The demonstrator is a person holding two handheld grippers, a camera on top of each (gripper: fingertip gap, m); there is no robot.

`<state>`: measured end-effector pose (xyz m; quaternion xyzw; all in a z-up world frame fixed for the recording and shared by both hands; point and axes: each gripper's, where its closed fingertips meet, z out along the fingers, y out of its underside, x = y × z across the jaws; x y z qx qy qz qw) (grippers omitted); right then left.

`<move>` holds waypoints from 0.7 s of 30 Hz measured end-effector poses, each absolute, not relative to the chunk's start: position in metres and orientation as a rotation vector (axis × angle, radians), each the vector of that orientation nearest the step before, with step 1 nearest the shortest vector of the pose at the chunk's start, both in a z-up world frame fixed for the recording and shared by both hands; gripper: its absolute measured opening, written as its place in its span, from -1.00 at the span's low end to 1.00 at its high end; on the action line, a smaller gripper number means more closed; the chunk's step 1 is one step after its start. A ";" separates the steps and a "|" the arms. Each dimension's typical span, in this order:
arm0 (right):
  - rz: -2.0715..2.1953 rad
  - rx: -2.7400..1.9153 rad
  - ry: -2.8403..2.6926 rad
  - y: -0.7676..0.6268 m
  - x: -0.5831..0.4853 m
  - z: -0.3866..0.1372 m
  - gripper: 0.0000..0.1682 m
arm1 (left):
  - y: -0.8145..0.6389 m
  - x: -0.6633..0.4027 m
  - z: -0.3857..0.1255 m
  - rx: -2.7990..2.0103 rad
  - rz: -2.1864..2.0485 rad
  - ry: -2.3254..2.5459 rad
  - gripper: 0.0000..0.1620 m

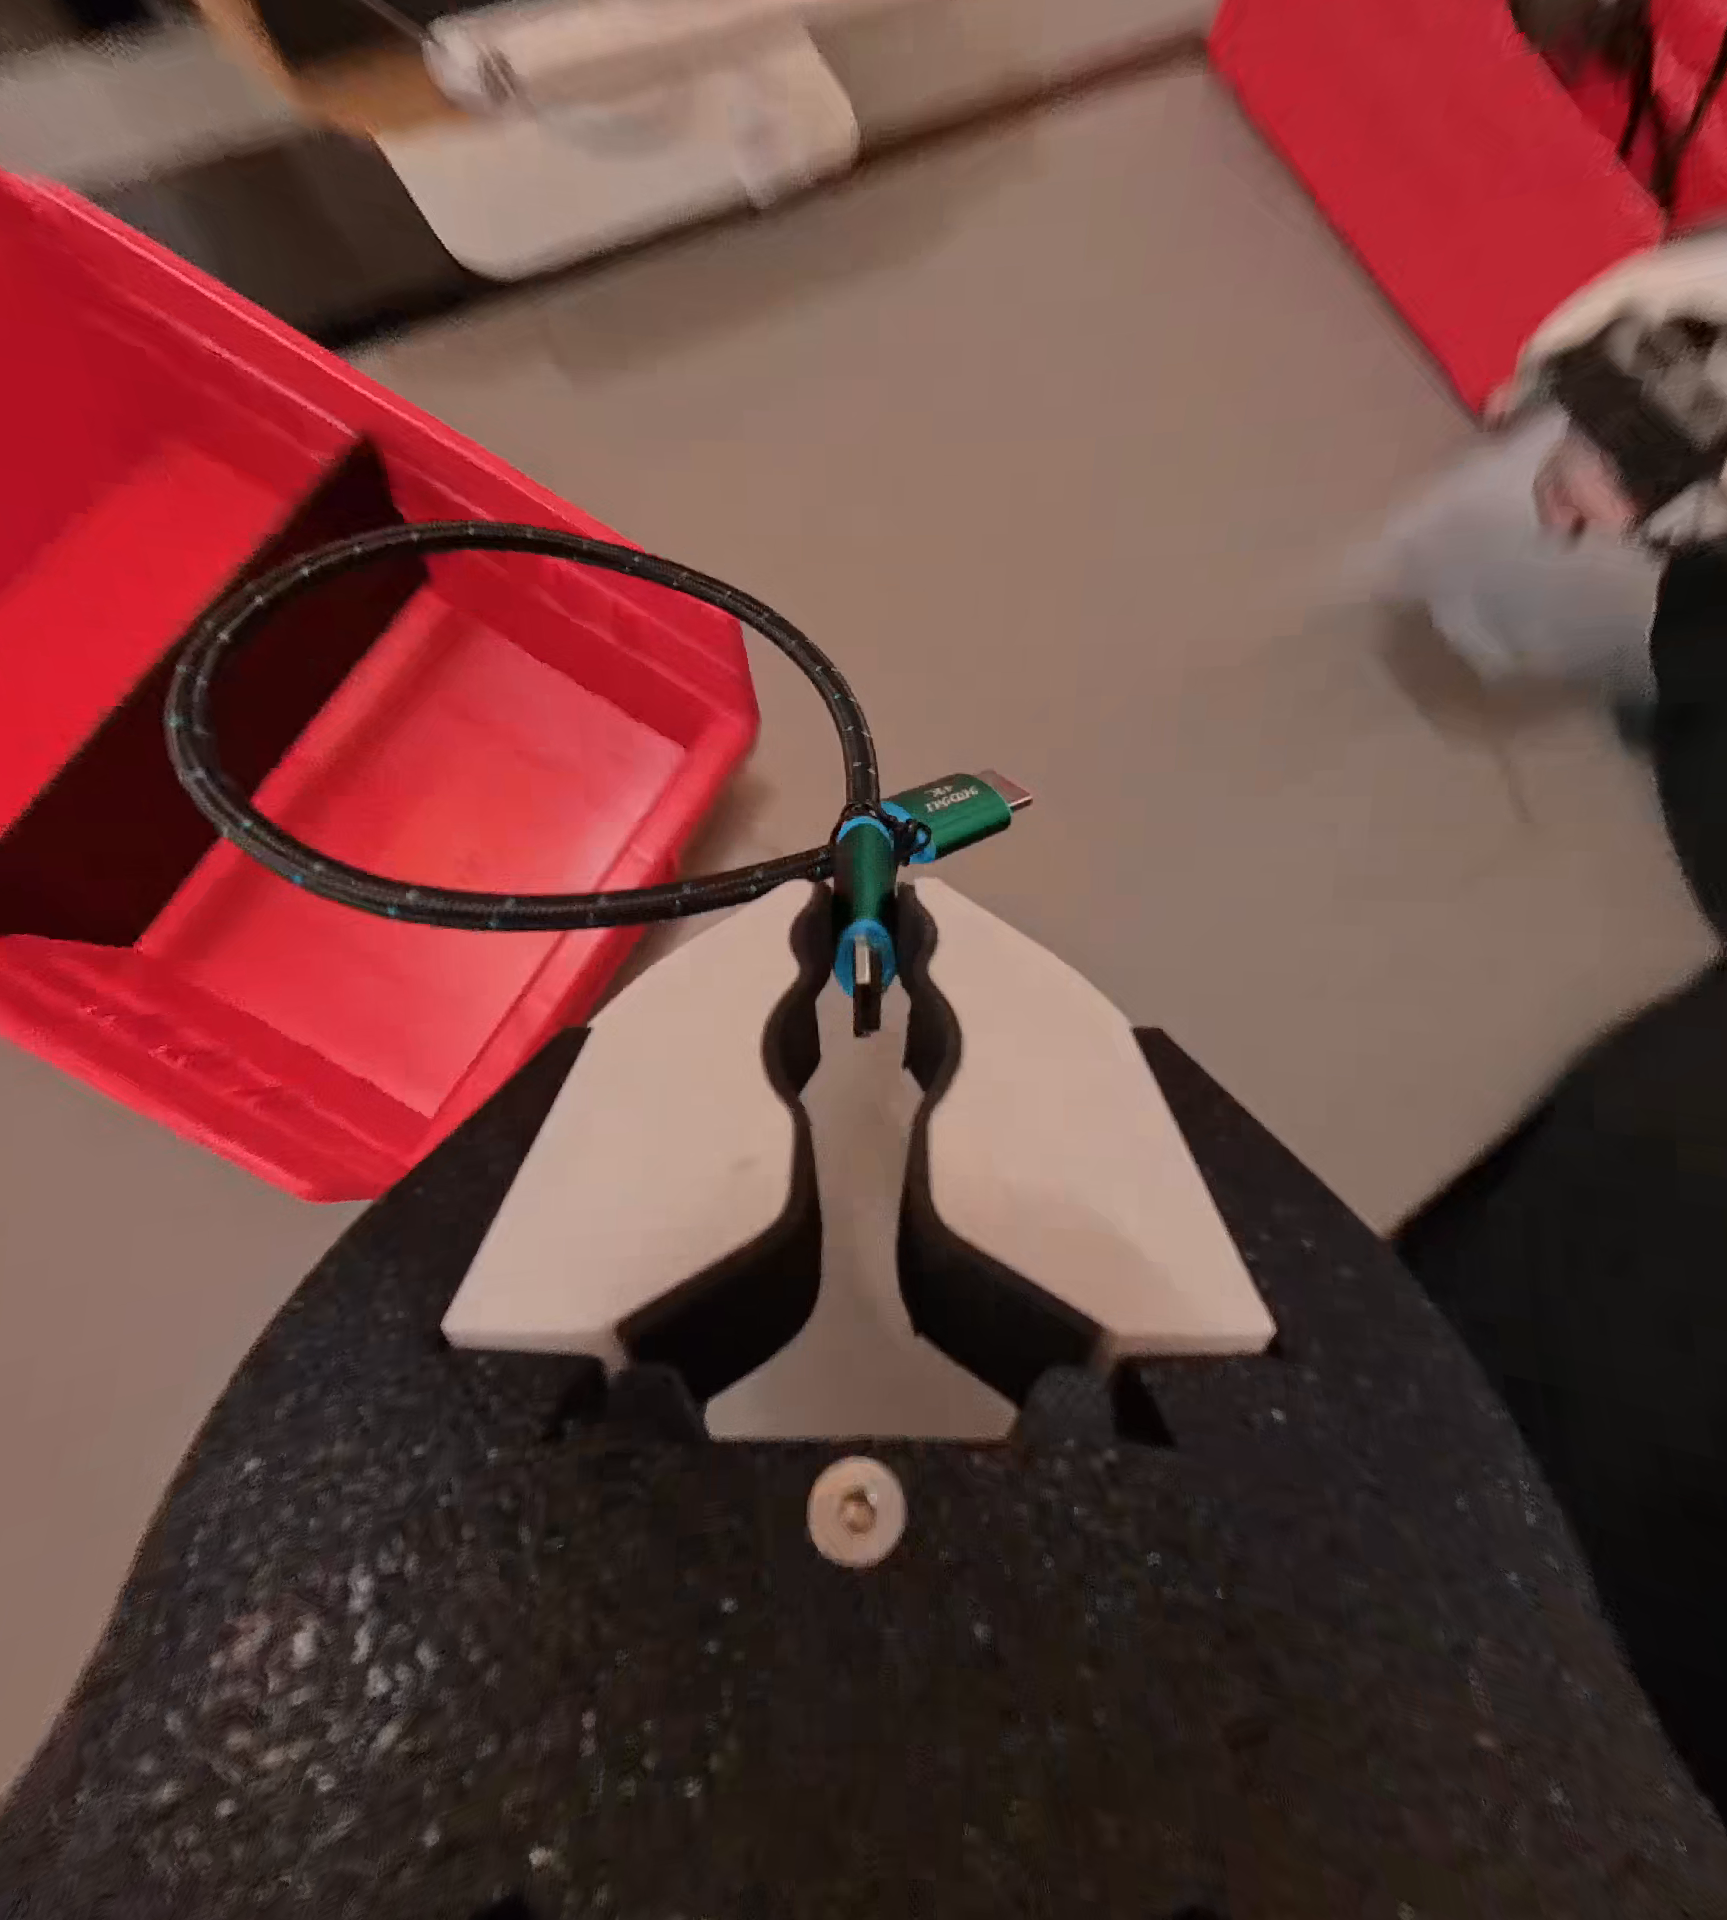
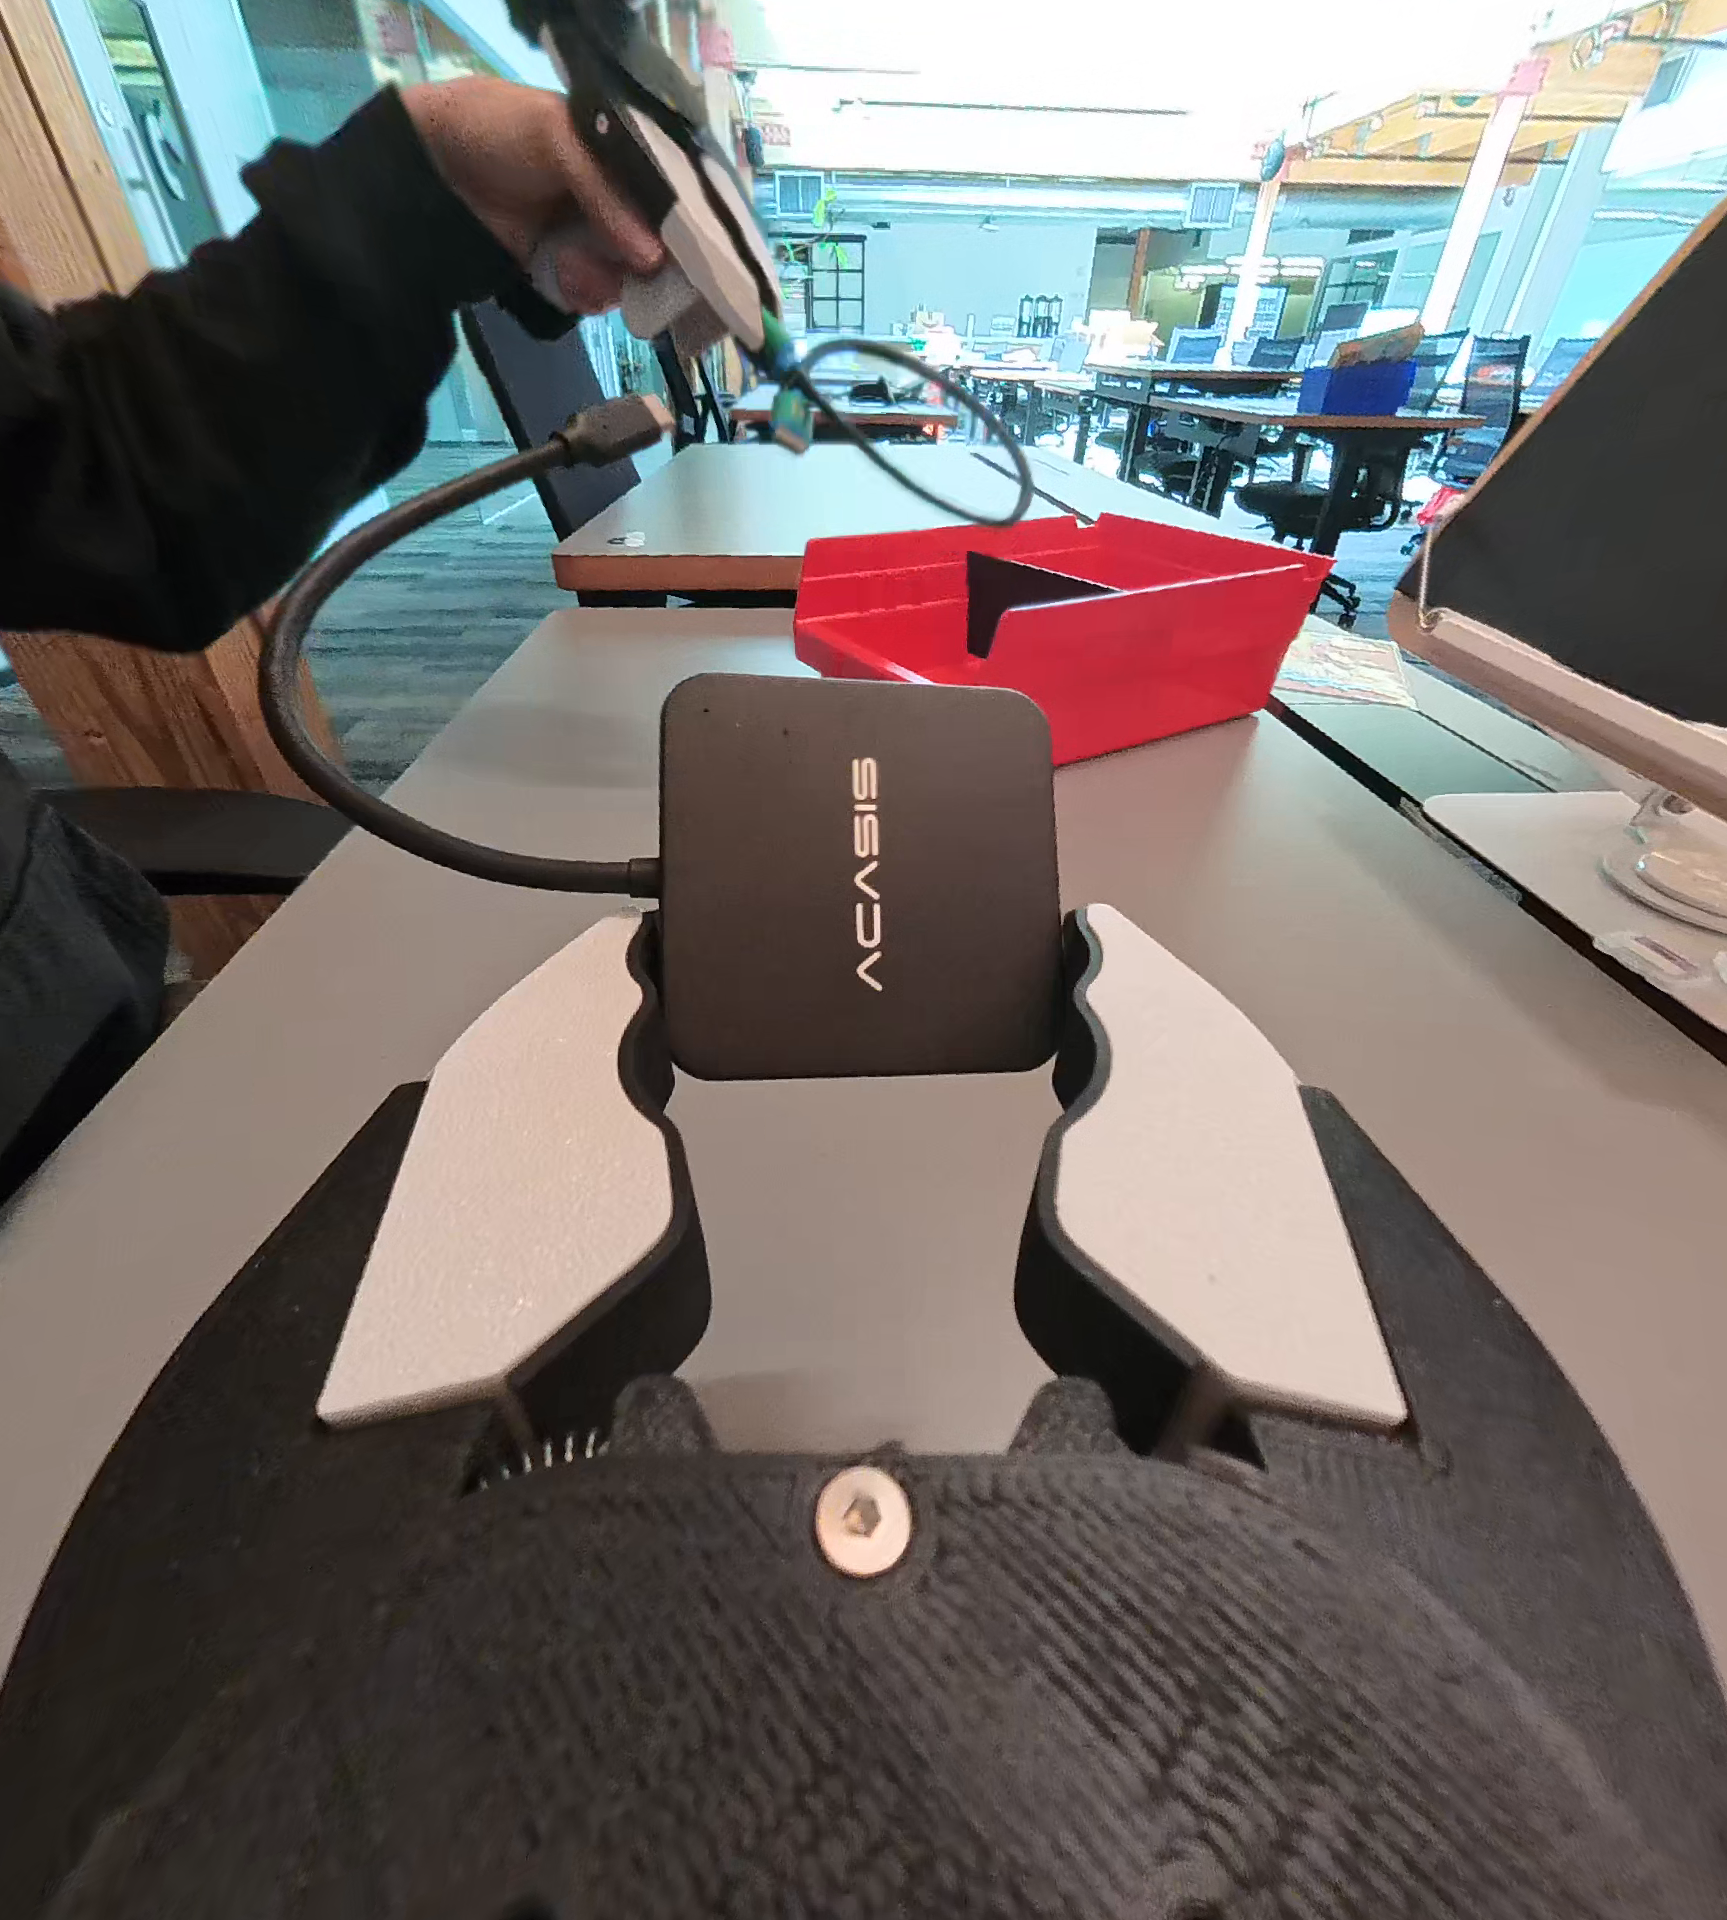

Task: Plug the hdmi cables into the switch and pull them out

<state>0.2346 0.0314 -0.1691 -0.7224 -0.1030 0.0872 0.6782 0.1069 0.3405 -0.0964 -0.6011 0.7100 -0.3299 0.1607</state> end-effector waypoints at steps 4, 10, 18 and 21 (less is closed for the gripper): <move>0.220 -1.616 -0.254 0.034 0.228 -0.168 -0.13 | 0.316 0.105 -0.067 -1.637 -1.328 1.719 -0.86; 0.376 -1.454 -0.325 0.023 0.205 -0.140 -0.12 | 0.228 0.121 -0.130 -1.674 -1.587 1.740 -0.86; 0.430 -1.467 -0.369 0.000 0.198 -0.149 -0.13 | 0.149 0.159 -0.221 -1.709 -1.399 1.824 -0.87; 0.317 -1.619 -0.388 -0.004 0.204 -0.170 -0.13 | 0.139 0.168 -0.241 -1.683 -1.264 1.872 -0.87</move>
